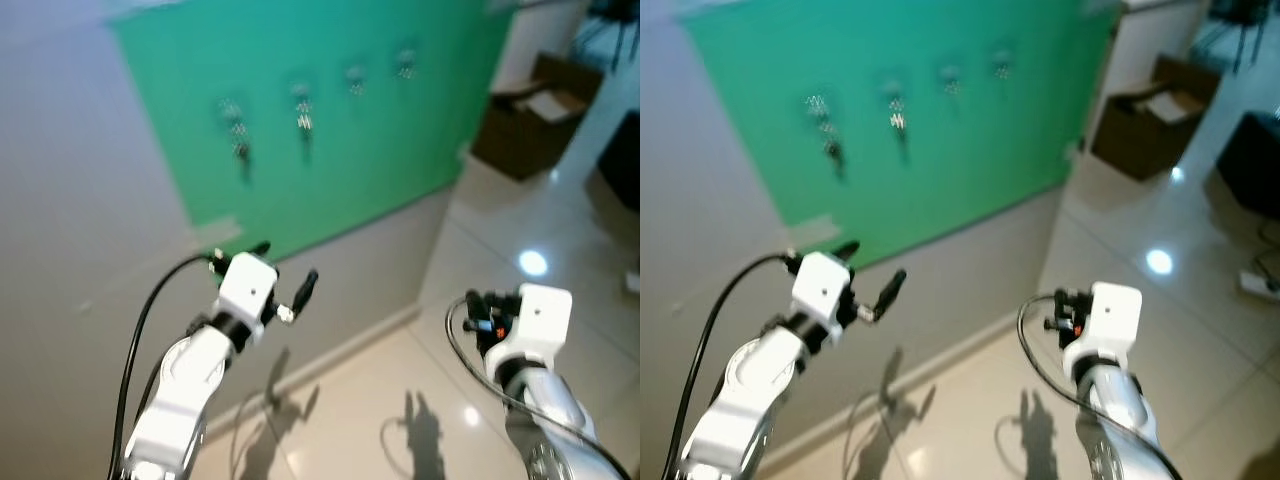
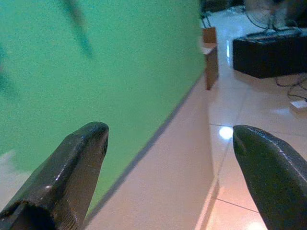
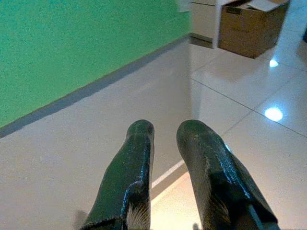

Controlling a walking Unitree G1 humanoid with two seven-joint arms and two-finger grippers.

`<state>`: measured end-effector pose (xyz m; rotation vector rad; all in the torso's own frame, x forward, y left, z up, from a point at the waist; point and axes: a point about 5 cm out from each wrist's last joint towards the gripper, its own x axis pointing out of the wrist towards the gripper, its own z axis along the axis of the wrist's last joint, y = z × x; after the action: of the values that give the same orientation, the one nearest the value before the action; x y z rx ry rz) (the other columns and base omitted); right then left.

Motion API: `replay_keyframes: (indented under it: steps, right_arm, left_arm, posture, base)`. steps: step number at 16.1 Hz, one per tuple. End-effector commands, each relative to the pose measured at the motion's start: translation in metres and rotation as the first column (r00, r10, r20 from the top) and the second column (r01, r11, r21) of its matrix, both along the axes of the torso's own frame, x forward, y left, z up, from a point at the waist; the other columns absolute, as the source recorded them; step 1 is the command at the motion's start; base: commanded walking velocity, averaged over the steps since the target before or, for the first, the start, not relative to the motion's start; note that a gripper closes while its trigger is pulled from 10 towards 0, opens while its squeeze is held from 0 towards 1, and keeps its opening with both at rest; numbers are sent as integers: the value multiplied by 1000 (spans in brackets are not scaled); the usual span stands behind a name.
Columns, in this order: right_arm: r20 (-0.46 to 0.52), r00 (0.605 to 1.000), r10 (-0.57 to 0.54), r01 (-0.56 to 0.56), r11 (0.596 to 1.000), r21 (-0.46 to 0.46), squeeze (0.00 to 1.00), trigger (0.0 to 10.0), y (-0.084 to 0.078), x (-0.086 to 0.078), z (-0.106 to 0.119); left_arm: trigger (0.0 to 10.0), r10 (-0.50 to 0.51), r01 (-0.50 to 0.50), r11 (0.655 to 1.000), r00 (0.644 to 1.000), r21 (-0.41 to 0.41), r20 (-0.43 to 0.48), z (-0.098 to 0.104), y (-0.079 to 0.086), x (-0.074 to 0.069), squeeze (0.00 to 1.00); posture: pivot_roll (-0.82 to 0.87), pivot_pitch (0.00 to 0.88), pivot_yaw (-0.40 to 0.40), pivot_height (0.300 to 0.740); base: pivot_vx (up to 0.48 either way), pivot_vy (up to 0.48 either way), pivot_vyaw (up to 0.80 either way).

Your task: Hang keys on a hook

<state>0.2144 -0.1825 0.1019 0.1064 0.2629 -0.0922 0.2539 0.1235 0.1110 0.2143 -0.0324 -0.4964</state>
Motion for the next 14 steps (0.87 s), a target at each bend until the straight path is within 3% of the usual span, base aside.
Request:
replay_keyframes:
  steps: [1, 5, 8, 14]
  right_arm:
    - [-8, 1000, -19, 19, 1000, -8, 0, 10000, -3, -1, 1]
    - [-9, 999, -34, 34, 999, -29, 0, 10000, -6, -4, 5]
    - [-9, 999, -42, 41, 999, -32, 0, 10000, -8, -5, 5]
    - [-7, 998, -67, 67, 997, -31, 0, 10000, -10, -8, 7]
  left_arm:
    - [10000, -24, 24, 1000, 1000, 2, 20, 4, -6, 3, 0]
    - [10000, -34, 34, 999, 999, -5, 26, 5, -9, 7, 0]
    - [10000, -38, 38, 999, 999, -13, 20, 4, -10, 7, 0]
    - [10000, -46, 46, 998, 999, -36, 8, 4, -10, 13, 0]
  posture:
    - [-106, 0, 94, 740]
    - [-126, 0, 96, 740]
    - [-135, 0, 102, 740]
    - [-147, 0, 116, 740]
  base:
    - [0, -480, -800]
    - [0, -480, -800]
    - [0, -404, 0]
    - [0, 400, -800]
